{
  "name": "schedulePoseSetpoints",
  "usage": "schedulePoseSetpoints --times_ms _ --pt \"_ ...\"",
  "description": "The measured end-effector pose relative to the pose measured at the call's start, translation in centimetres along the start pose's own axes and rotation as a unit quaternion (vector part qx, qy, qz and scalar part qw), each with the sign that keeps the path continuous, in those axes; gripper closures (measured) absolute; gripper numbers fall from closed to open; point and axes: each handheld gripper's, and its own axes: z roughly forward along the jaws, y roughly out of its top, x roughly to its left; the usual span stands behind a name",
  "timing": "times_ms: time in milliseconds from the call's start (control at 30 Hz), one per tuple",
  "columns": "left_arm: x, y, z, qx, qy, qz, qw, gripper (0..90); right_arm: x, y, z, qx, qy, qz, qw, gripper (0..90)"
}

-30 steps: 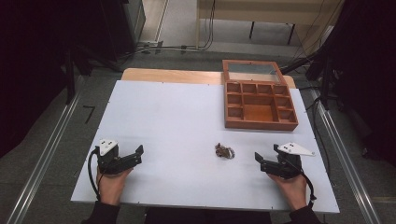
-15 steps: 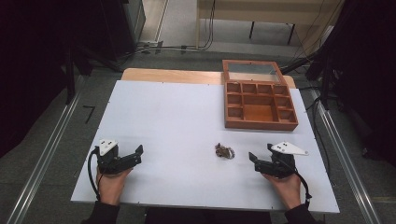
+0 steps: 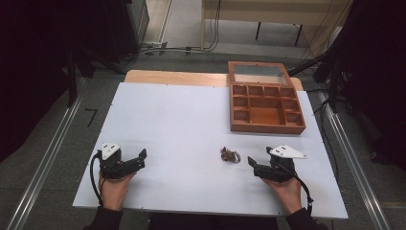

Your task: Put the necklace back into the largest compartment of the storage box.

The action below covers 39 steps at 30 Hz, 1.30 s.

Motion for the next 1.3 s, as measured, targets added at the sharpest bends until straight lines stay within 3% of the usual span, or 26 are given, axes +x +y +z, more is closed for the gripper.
schedulePoseSetpoints --times_ms 1300 --pt "0.1 0.0 0.0 0.001 0.0 0.0 1.0 4.1 3.4 0.9 2.7 0.007 0.026 -0.034 0.9991 18.1"
